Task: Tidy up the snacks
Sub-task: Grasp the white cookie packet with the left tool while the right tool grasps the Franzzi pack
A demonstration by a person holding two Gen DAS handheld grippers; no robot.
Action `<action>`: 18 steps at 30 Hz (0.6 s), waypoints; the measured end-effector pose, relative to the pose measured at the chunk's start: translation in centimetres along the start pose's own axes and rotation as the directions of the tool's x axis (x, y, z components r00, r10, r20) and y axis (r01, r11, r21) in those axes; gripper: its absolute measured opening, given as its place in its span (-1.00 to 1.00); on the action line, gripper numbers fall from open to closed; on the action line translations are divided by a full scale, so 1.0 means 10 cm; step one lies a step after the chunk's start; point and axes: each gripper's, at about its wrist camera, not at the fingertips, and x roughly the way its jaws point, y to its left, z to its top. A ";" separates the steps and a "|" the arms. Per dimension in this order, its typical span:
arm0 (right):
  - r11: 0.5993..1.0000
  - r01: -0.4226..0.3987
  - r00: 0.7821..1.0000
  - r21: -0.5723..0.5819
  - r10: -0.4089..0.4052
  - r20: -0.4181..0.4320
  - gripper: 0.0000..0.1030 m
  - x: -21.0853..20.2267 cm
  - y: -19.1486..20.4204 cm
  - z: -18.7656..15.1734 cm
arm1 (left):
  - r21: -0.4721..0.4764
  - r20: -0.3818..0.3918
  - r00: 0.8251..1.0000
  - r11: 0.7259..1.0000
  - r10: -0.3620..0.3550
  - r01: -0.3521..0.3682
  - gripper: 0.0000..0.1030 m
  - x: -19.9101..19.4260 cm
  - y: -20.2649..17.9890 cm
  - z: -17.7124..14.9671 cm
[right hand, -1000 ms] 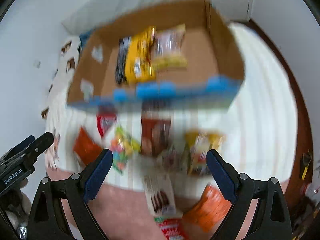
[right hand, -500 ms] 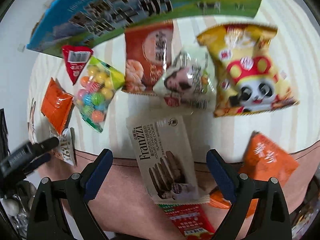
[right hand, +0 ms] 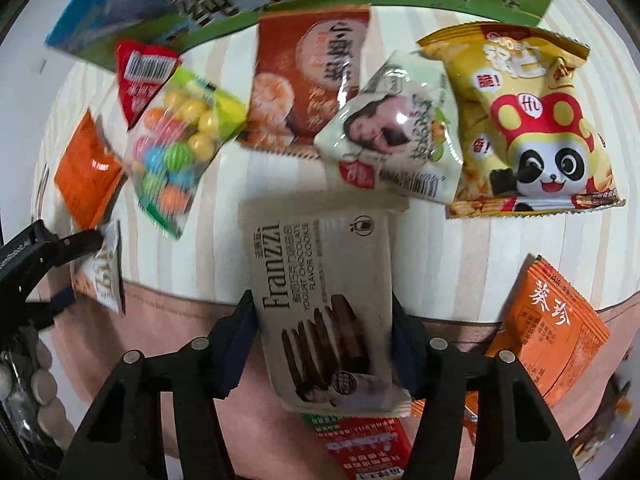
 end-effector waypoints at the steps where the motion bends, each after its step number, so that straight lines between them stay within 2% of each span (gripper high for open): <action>1: 1.000 -0.004 1.000 -0.010 0.004 -0.011 0.17 0.01 0.01 -0.02 | 0.036 -0.002 1.000 0.999 0.017 -0.017 0.67 0.00 -0.02 -0.05; 4: 1.000 -0.008 1.000 -0.022 0.007 -0.027 0.16 0.01 0.05 -0.13 | 0.078 -0.001 0.999 0.996 0.039 -0.039 0.67 -0.01 0.02 -0.21; 6: 1.000 -0.012 0.999 -0.010 0.011 -0.032 0.17 0.03 0.06 -0.16 | 0.076 -0.006 1.000 0.997 0.028 -0.028 0.67 0.00 0.06 -0.26; 10: 1.000 -0.007 0.999 0.027 0.008 -0.033 0.24 0.11 0.09 -0.16 | -0.012 -0.021 0.999 0.999 -0.036 0.036 0.66 0.05 0.16 -0.25; 11: 1.000 -0.001 1.000 0.027 0.002 -0.031 0.24 0.14 0.11 -0.13 | -0.026 -0.013 0.999 0.999 -0.038 0.038 0.59 0.04 0.18 -0.26; 13: 1.000 0.005 1.000 0.026 -0.005 -0.025 0.22 0.20 0.12 -0.08 | -0.027 0.024 0.999 0.999 -0.038 0.038 -0.13 -0.01 0.19 -0.32; 18: 1.000 0.002 1.000 0.025 -0.003 0.017 0.15 0.19 0.16 -0.20 | 0.044 0.060 0.998 0.999 -0.009 0.007 -0.27 -0.12 0.01 -0.48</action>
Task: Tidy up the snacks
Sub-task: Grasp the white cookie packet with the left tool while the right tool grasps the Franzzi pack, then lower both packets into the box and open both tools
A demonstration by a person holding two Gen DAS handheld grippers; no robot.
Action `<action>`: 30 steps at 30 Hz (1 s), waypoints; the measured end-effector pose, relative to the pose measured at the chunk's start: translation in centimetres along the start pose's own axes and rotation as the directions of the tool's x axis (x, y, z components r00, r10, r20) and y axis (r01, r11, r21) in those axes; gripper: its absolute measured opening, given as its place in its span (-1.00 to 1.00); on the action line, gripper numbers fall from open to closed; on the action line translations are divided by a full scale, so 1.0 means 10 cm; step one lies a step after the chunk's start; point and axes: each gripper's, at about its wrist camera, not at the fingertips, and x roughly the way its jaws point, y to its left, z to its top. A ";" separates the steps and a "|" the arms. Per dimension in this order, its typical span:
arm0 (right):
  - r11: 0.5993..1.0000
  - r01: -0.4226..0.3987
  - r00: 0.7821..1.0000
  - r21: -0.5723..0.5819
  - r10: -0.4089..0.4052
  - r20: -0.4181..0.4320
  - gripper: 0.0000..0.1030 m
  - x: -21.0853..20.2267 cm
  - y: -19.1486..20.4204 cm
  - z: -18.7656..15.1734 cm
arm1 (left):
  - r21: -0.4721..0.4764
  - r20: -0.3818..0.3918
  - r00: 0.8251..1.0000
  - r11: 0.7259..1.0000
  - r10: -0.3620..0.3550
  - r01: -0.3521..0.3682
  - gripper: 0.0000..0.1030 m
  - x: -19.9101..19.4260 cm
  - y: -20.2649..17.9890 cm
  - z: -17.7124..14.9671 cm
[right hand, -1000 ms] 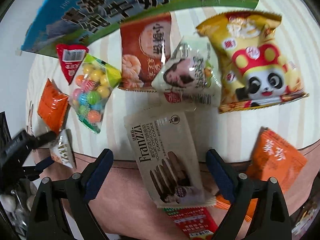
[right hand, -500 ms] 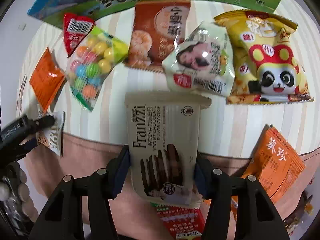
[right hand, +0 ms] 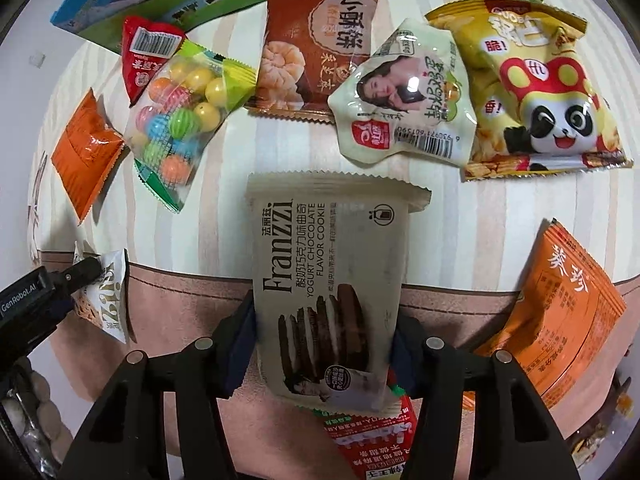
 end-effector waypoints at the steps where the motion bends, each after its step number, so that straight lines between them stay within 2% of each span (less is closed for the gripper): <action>1: 1.000 -0.004 1.000 0.001 0.004 0.007 0.15 -0.02 0.01 -0.03 | 0.014 0.006 1.000 1.000 0.006 -0.006 -0.28 -0.03 -0.02 -0.04; 11: 0.997 -0.080 0.995 0.016 0.079 0.056 0.14 -0.37 -0.09 -0.16 | 0.115 0.038 0.998 0.992 -0.058 0.053 -0.37 -0.41 -0.54 -0.34; 14: 0.995 -0.100 0.992 0.014 0.099 0.081 0.14 -0.52 -0.14 -0.12 | 0.137 0.049 0.995 0.987 -0.086 0.079 -0.38 -0.56 -0.65 -0.32; 15: 0.993 -0.115 0.989 0.014 0.113 0.091 0.14 -0.59 -0.14 -0.13 | 0.142 0.049 0.994 0.986 -0.096 0.088 -0.38 -0.63 -0.62 -0.20; 21: 0.984 -0.177 0.971 0.000 0.174 0.163 0.14 -1.09 -0.21 -0.03 | 0.208 0.086 0.979 0.964 -0.186 0.165 -0.38 -1.11 -0.78 0.00; 24: 0.980 -0.197 0.957 -0.017 0.196 0.214 0.14 -1.45 -0.23 0.16 | 0.254 0.105 0.964 0.944 -0.244 0.211 -0.38 -1.35 -1.02 0.20; 26: 0.977 -0.211 0.946 -0.026 0.211 0.247 0.14 -1.77 -0.30 0.43 | 0.284 0.124 0.954 0.931 -0.274 0.230 -0.38 -1.54 -1.20 0.30; 30: 0.978 -0.199 0.927 -0.056 0.206 0.314 0.14 -2.19 -0.31 0.77 | 0.359 0.168 0.936 0.904 -0.309 0.234 -0.38 -1.86 -1.67 0.62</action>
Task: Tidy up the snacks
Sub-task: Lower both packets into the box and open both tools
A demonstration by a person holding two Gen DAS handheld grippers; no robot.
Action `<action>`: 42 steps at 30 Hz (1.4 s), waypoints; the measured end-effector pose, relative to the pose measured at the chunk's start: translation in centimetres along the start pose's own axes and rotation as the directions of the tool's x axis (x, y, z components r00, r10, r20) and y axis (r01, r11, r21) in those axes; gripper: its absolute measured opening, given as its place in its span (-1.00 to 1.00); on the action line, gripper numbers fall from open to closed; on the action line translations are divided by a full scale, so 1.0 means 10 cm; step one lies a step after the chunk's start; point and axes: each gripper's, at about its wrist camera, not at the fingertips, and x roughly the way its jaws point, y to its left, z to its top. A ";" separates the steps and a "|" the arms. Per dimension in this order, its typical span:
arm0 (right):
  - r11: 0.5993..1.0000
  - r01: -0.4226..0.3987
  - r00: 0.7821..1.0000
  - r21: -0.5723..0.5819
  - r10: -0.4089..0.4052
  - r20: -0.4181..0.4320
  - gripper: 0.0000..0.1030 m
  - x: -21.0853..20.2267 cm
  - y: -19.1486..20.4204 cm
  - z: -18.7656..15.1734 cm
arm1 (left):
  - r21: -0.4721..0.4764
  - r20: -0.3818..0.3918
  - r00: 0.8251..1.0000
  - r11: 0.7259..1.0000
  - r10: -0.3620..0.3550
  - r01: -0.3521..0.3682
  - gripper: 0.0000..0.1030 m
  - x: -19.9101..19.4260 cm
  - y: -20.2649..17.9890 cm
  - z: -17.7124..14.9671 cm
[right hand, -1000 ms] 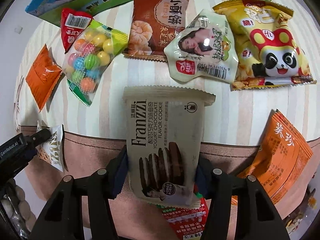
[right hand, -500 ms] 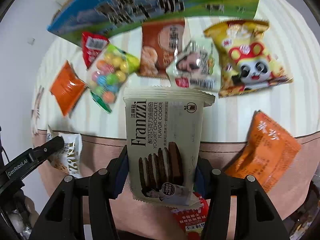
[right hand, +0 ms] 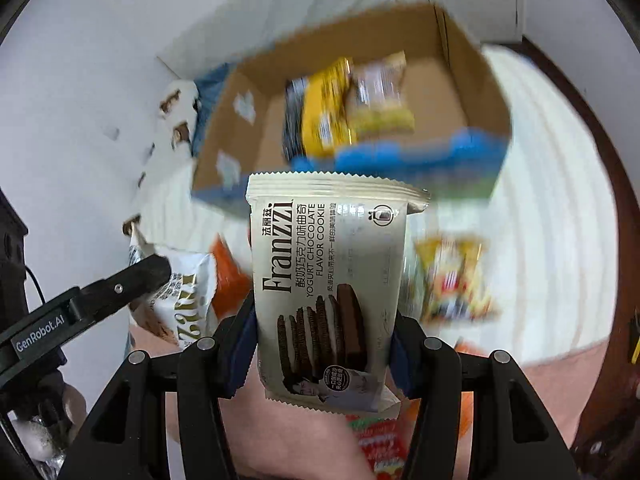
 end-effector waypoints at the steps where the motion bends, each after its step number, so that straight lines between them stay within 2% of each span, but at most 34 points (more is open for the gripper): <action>1: 1.000 0.009 1.000 -0.009 -0.009 0.021 0.14 -0.05 0.01 0.11 | 0.015 0.011 1.000 1.000 0.002 -0.002 -0.38 -0.03 -0.06 0.11; 4: 0.999 0.043 0.997 -0.032 -0.041 0.064 0.14 -0.10 0.06 0.51 | 0.049 0.037 0.999 0.999 0.017 -0.019 -0.38 0.01 -0.23 0.48; 6: 0.997 0.067 0.995 -0.037 -0.065 0.071 0.14 -0.05 0.05 0.75 | 0.060 0.027 0.999 0.998 0.032 -0.033 -0.38 0.14 -0.29 0.73; 12: 0.992 0.125 0.992 -0.033 -0.125 0.023 0.14 0.35 -0.03 1.26 | 0.054 -0.073 0.994 0.995 0.084 -0.081 -0.38 0.75 -0.24 1.21; 15: 0.988 0.149 0.988 -0.027 -0.150 -0.025 0.14 0.67 -0.11 1.39 | 0.047 -0.142 0.984 0.994 0.105 -0.099 -0.38 1.10 -0.16 1.29; 21: 0.986 0.168 0.981 -0.013 -0.169 -0.100 0.14 1.11 -0.26 1.38 | 0.027 -0.250 0.958 0.990 0.142 -0.140 -0.37 1.64 0.03 1.26; 24: 0.989 0.150 0.969 -0.006 -0.148 -0.197 0.18 1.39 -0.35 1.39 | 0.036 -0.313 0.936 0.987 0.163 -0.160 -0.34 1.84 0.08 1.19; 25: 0.988 0.155 0.959 -0.014 -0.154 -0.239 0.21 1.51 -0.37 1.38 | 0.044 -0.333 0.928 0.986 0.169 -0.164 -0.33 1.90 0.09 1.16; 26: 0.986 0.168 0.949 -0.021 -0.168 -0.265 0.43 1.57 -0.39 1.36 | 0.051 -0.342 0.924 0.985 0.171 -0.163 -0.33 1.94 0.10 1.13; 27: 0.984 0.176 0.943 -0.025 -0.176 -0.281 0.59 1.62 -0.40 1.35 | 0.056 -0.344 0.923 0.985 0.171 -0.162 -0.25 1.97 0.12 1.10; 28: 0.983 0.180 0.939 -0.029 -0.180 -0.292 0.82 1.66 -0.42 1.34 | 0.059 -0.345 0.922 0.985 0.175 -0.165 -0.10 1.98 0.13 1.09; 29: 0.982 0.186 0.937 -0.030 -0.187 -0.296 0.84 1.68 -0.43 1.33 | 0.063 -0.346 0.922 0.985 0.175 -0.163 0.04 1.99 0.14 1.07; 31: 0.982 0.187 0.937 -0.027 -0.186 -0.295 0.83 1.69 -0.43 1.33 | 0.075 -0.342 0.921 0.983 0.185 -0.169 0.80 2.00 0.15 1.05; 38: 0.975 0.221 0.943 -0.026 -0.220 -0.249 0.85 1.63 -0.44 1.33 | 0.087 -0.306 0.932 0.981 0.192 -0.174 0.83 1.88 0.14 1.04; 42: 0.969 0.245 0.949 -0.033 -0.247 -0.197 0.85 1.48 -0.40 1.36 | 0.116 -0.241 0.947 0.975 0.212 -0.189 0.83 1.68 0.05 1.02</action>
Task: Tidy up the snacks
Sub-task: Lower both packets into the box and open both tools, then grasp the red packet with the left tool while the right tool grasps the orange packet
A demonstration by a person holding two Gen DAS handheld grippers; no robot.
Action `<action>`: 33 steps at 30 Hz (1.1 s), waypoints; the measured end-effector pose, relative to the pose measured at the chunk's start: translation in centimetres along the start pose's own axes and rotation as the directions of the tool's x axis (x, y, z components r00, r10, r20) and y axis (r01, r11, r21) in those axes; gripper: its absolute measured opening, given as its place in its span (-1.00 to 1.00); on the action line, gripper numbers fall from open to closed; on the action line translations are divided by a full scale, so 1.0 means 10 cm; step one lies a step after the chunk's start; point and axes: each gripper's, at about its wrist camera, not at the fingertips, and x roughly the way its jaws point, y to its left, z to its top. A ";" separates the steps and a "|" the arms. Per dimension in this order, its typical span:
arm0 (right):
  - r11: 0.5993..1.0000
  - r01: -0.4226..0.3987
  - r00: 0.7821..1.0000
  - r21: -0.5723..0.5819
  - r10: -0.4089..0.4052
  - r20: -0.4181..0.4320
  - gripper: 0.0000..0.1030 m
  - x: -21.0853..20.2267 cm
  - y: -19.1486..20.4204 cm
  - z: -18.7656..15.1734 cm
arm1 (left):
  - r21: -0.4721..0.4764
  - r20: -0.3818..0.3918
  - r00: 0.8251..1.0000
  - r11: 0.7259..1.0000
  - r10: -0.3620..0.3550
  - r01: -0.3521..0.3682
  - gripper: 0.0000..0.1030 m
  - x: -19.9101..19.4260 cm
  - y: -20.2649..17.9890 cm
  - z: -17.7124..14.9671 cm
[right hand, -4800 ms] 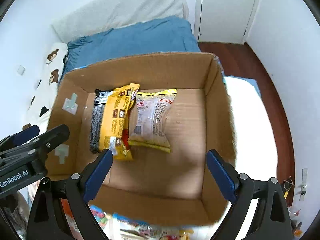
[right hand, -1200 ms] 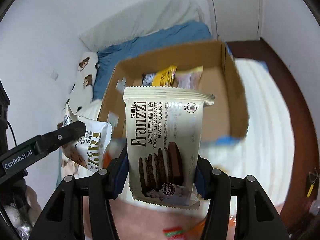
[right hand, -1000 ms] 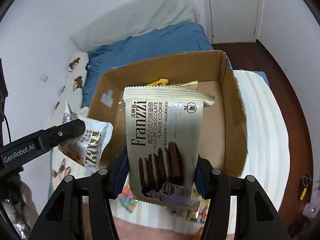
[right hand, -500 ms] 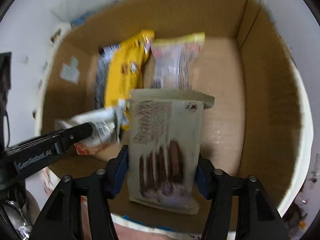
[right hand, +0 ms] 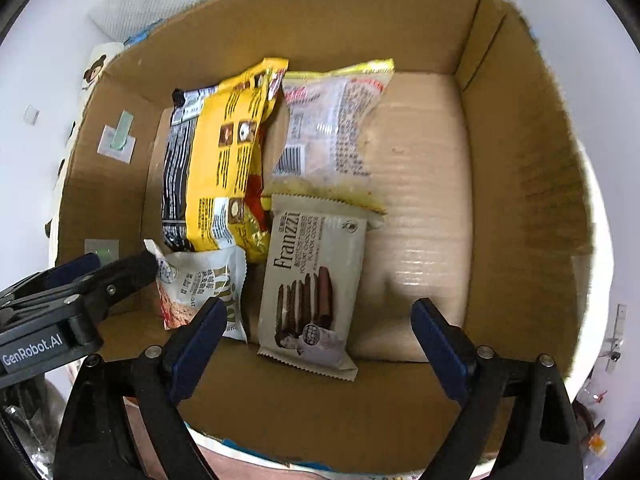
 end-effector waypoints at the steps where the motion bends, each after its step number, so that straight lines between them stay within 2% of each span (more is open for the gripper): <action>1: 1.000 0.005 1.000 0.000 -0.005 0.013 0.85 -0.04 0.00 -0.01 | 0.004 0.022 1.000 1.000 0.010 -0.010 0.83 -0.06 -0.01 -0.02; 4: 1.000 0.029 0.997 -0.004 -0.028 0.075 0.85 -0.22 0.01 -0.10 | 0.015 0.095 0.995 1.000 0.013 -0.015 0.83 -0.26 -0.06 -0.13; 10: 0.998 0.065 0.982 -0.008 -0.063 0.178 0.85 -0.57 0.03 -0.26 | 0.033 0.222 0.975 0.999 0.009 -0.017 0.83 -0.71 -0.06 -0.35; 13: 0.997 0.079 0.969 -0.009 -0.075 0.235 0.85 -0.82 0.01 -0.41 | 0.039 0.265 0.964 0.999 0.011 -0.022 0.83 -0.87 -0.07 -0.40; 20: 0.995 0.097 0.931 -0.028 -0.081 0.356 0.85 -1.34 0.07 -0.79 | 0.046 0.363 0.932 0.999 0.011 -0.030 0.83 -1.23 -0.04 -0.77; 26: 0.997 0.064 0.920 -0.039 -0.044 0.391 0.85 -1.63 0.11 -1.11 | 0.043 0.412 0.911 0.999 0.008 -0.028 0.83 -1.49 0.01 -1.07; 29: 0.999 0.033 0.918 -0.034 -0.017 0.395 0.85 -1.73 0.10 -1.32 | 0.035 0.414 0.910 0.999 0.016 -0.033 0.83 -1.54 0.03 -1.24; 33: 1.000 -0.008 0.928 -0.019 0.014 0.371 0.85 -1.72 0.02 -1.64 | 0.023 0.382 0.924 0.999 0.015 -0.025 0.83 -1.48 0.05 -1.54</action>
